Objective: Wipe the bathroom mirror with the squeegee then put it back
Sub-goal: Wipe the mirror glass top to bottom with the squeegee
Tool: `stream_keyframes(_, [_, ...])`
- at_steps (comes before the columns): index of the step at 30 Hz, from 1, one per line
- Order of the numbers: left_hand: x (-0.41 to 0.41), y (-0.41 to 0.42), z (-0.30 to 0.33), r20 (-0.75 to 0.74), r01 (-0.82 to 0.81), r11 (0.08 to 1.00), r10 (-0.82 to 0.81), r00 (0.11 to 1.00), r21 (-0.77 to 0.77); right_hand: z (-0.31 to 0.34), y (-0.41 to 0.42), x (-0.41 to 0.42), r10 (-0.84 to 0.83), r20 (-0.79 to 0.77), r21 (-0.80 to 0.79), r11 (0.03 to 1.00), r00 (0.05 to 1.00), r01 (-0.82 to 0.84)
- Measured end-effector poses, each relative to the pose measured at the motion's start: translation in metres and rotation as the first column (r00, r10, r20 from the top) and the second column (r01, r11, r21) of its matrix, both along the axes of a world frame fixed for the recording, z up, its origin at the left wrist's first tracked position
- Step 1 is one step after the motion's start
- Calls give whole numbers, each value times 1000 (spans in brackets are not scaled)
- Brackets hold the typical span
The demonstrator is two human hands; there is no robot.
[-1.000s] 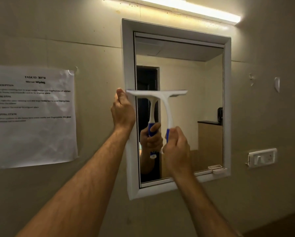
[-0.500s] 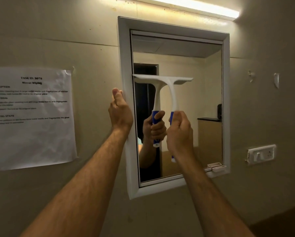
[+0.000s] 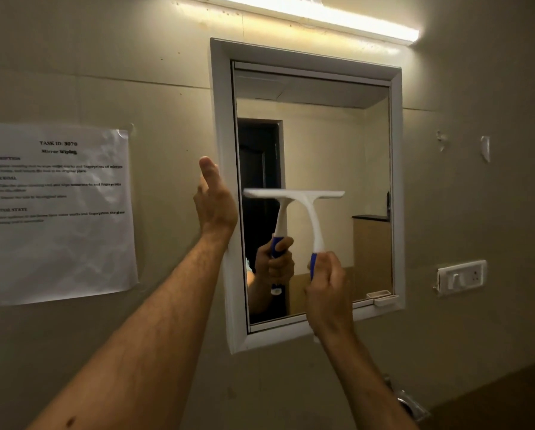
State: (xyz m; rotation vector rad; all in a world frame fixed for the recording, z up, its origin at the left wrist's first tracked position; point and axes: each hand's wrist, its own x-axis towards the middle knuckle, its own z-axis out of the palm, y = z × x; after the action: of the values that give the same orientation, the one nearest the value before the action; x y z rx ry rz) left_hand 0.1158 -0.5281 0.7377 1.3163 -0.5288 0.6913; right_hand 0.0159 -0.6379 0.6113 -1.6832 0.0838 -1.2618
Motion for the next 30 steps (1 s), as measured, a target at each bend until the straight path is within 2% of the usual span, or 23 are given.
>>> stream_keyframes(5, [3, 1, 1, -9, -45, 999, 45, 999, 31, 40, -6, 12, -30, -6, 4, 1000, 1000, 30])
stream_keyframes(8, [3, 1, 1, -7, -10, 999, 10, 1000, 41, 22, -2, 13, -71, -23, -14, 997, 997, 71])
stream_keyframes(17, [8, 3, -23, 5, 33, 999, -33, 999, 41, -43, 6, 0, 20, -8, 11, 1000, 1000, -20])
stream_keyframes(21, [7, 1, -22, 10, -56, 998, 55, 998, 36, -13, 5, 8, 51, 26, 69, 996, 998, -53])
stream_keyframes(25, [7, 0, -22, 30, -77, 997, 76, 997, 30, 20, 4, 20, 14, 21, 7, 1000, 1000, -14])
stream_keyframes(30, [5, -3, -23, 34, -57, 998, 56, 998, 18, 5, 6, 21, 38, 32, 9, 999, 999, -38])
